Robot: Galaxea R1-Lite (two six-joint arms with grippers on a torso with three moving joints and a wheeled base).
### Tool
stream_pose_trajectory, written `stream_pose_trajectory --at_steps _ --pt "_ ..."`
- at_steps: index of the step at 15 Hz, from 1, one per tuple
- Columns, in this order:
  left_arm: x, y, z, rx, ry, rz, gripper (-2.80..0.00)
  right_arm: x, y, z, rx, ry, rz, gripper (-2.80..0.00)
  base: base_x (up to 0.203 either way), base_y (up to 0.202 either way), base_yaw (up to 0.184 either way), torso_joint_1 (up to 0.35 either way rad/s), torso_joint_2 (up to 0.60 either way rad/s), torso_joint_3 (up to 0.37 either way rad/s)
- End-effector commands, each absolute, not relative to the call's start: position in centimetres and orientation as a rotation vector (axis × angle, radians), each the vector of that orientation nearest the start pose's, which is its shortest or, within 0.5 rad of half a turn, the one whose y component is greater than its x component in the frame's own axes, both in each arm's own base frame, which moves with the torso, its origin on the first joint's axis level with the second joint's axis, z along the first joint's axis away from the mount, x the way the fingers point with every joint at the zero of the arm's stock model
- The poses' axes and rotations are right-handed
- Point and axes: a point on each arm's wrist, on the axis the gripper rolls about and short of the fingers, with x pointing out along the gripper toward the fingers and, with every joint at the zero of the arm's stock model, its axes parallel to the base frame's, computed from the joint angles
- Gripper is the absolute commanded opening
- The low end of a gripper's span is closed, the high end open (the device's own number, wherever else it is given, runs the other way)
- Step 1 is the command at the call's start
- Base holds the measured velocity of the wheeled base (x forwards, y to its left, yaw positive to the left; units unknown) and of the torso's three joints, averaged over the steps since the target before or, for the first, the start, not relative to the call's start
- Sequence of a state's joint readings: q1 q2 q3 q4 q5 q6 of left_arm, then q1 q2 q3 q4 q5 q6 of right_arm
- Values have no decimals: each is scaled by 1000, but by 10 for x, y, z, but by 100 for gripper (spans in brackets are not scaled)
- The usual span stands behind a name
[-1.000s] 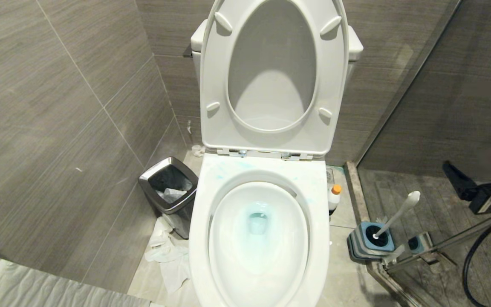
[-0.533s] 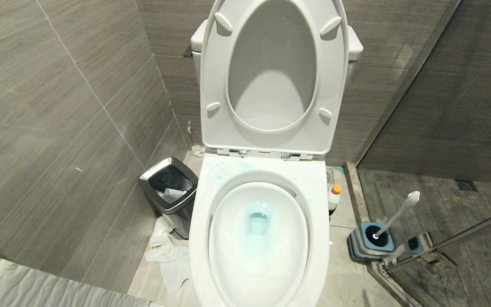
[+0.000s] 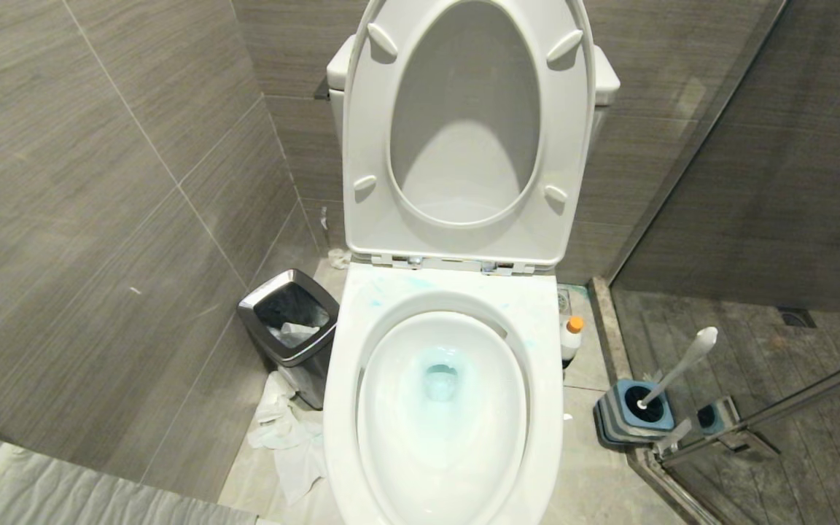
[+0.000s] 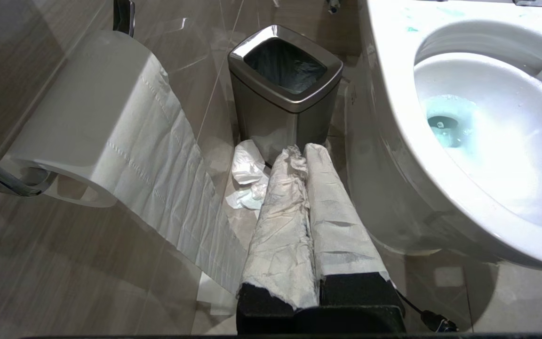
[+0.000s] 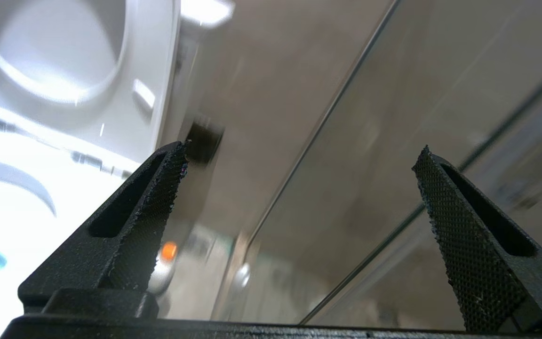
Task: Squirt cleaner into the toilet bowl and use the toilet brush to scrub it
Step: Flush the toilet
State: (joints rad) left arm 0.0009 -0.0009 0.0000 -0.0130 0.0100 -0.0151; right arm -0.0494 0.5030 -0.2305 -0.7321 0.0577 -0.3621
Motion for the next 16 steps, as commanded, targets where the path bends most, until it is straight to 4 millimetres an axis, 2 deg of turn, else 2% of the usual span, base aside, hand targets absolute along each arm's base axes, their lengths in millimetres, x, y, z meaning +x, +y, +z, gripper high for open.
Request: stream_pose_trajectory --at_steps 1,5,9,11,12,13,14,16 --pt "-22 0 75 -15 -6 12 -280 -8 2 220 -385 -584 -98 0 0 0 0 0 0 0" --pt "-22 0 75 -15 -6 12 -280 -35 3 222 -388 -698 -124 0 0 0 0 0 0 0" --pt "-22 0 75 -15 -6 12 -280 -43 2 220 -373 -725 -144 0 0 0 0 0 0 0" --pt "-22 0 75 -15 -6 12 -280 -45 1 206 -381 -695 -131 0 0 0 0 0 0 0" --pt "-22 0 75 -15 -6 11 -280 -44 1 198 -381 -679 -131 -178 0 0 0 0 0 0" --pt "-22 0 75 -15 -6 12 -280 -43 1 194 -378 -667 -139 -280 0 0 0 0 0 0" --pt "-22 0 75 -15 -6 12 -280 -41 0 189 -377 -652 -136 -280 0 0 0 0 0 0" --pt "-22 0 75 -15 -6 12 -280 -34 0 168 -376 -587 -120 -280 0 0 0 0 0 0"
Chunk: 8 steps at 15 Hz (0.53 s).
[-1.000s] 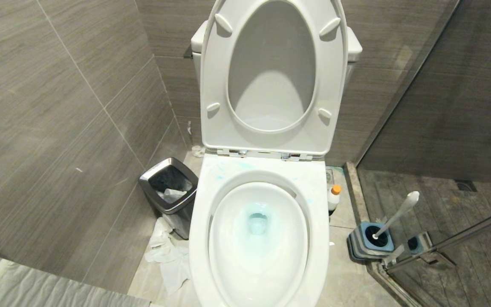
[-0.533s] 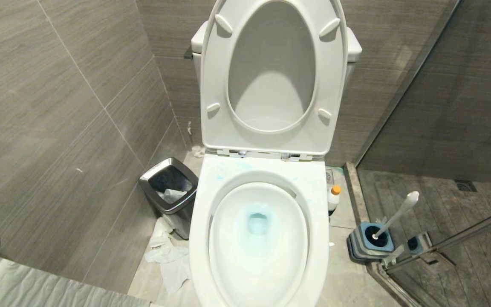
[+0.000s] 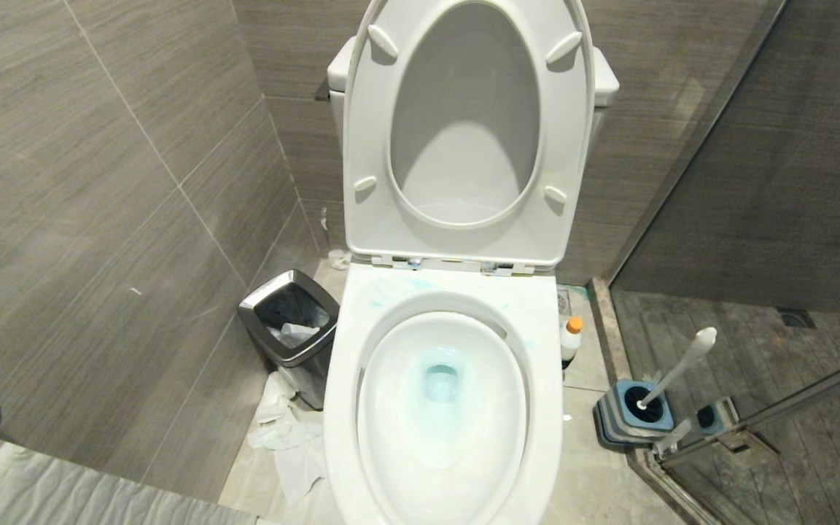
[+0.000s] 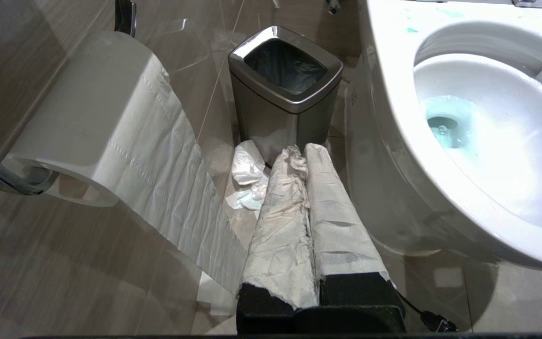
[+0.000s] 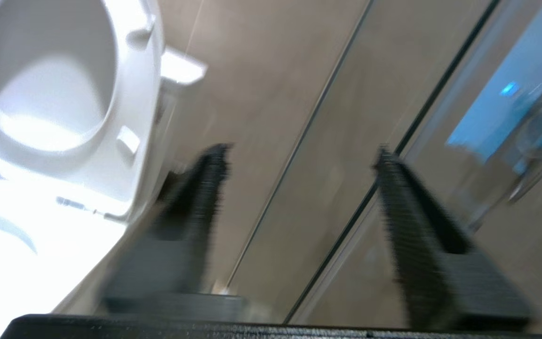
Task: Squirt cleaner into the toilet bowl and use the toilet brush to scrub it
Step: Flush the toilet
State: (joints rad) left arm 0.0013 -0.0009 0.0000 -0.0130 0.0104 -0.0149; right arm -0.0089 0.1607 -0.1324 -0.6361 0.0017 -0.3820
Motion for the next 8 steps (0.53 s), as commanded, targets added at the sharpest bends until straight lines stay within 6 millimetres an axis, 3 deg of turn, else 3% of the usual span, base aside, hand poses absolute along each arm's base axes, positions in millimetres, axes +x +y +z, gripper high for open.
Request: stream_pose_trajectory --at_steps 1,6,8 --pt "-22 0 75 -15 -6 11 -280 -30 0 152 -369 -535 -108 -280 0 0 0 0 0 0" --pt "-22 0 75 -15 -6 12 -280 -21 -1 92 -199 -151 -70 -280 0 0 0 0 0 0" --pt "-22 0 75 -15 -6 12 -280 -23 0 86 -154 -120 -44 -280 0 0 0 0 0 0"
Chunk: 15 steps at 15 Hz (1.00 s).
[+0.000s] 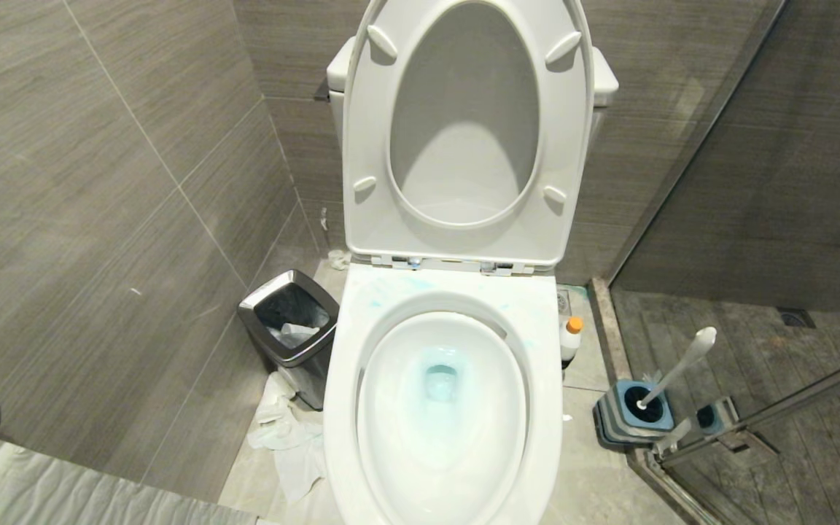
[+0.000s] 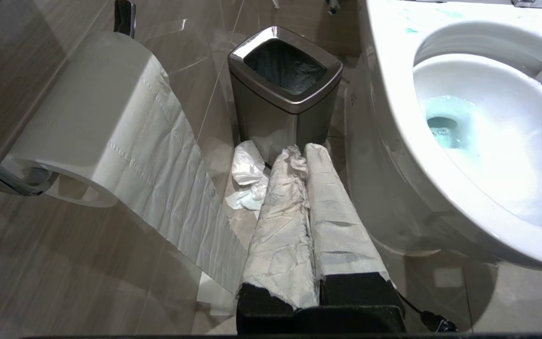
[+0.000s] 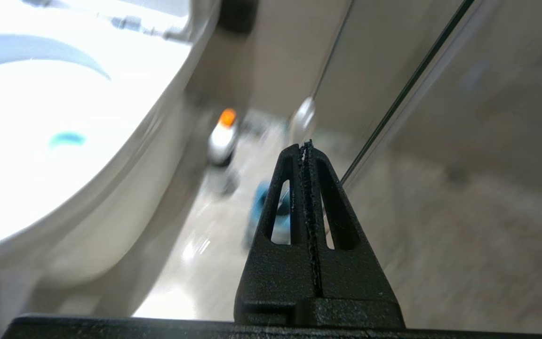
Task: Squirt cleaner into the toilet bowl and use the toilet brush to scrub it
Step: Flush the toilet
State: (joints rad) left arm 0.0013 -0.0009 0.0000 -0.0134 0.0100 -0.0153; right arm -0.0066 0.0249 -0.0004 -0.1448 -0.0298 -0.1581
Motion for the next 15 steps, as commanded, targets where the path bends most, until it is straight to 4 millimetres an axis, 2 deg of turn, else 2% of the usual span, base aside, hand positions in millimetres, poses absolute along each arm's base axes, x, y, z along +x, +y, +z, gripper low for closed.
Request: stream_pose_trajectory --at_steps 1,5,7,15 --pt "-22 0 75 -15 -6 12 -280 -22 0 83 -156 -97 -20 -280 0 0 0 0 0 0" --pt "-22 0 75 -15 -6 12 -280 -22 1 74 -146 -6 35 -280 0 0 0 0 0 0" --pt "-22 0 75 -15 -6 12 -280 -22 1 74 -98 -6 35 -280 0 0 0 0 0 0" --pt "-22 0 75 -15 -6 12 -280 -22 1 75 -83 -15 19 -280 0 0 0 0 0 0"
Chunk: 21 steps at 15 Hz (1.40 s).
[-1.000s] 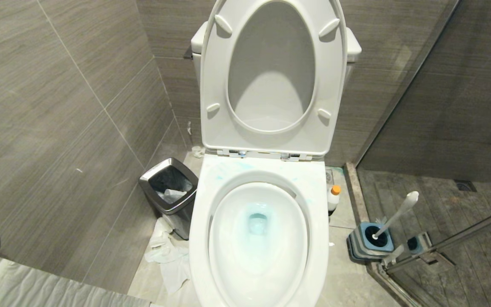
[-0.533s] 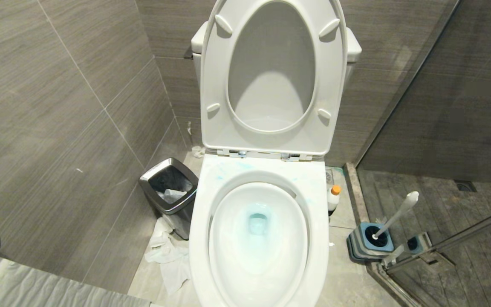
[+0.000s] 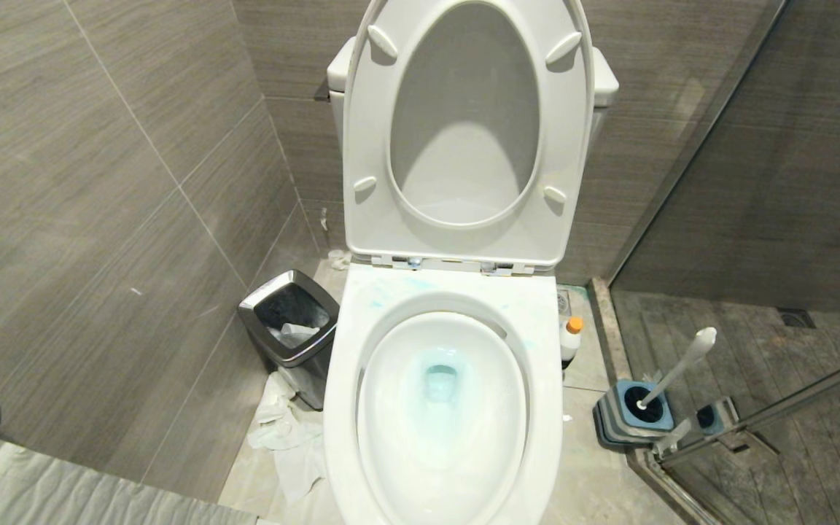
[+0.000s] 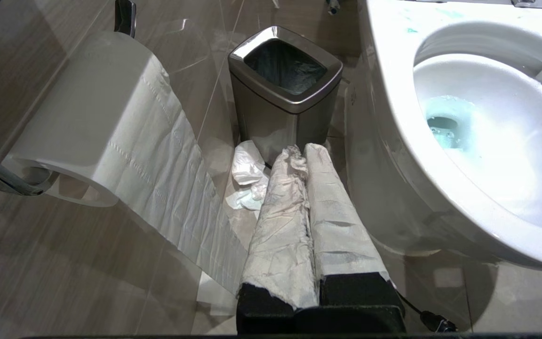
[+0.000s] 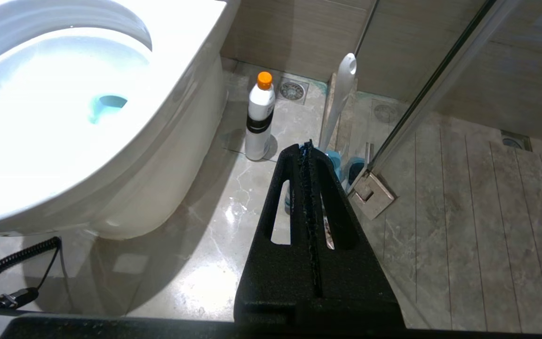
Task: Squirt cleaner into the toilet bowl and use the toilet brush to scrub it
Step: Flush the toilet
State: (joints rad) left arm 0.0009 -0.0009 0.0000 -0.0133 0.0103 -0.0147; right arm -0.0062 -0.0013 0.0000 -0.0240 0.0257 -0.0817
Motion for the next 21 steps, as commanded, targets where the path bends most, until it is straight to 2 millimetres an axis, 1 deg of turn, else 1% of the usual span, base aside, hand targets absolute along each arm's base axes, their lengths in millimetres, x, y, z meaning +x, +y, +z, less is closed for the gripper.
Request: stream_pose_trajectory --at_steps 1,21 --pt "-22 0 75 -15 -6 12 -280 -22 1 75 -83 -15 19 -280 0 0 0 0 0 0" --pt "-22 0 75 -15 -6 12 -280 -22 1 75 -83 -15 19 -280 0 0 0 0 0 0"
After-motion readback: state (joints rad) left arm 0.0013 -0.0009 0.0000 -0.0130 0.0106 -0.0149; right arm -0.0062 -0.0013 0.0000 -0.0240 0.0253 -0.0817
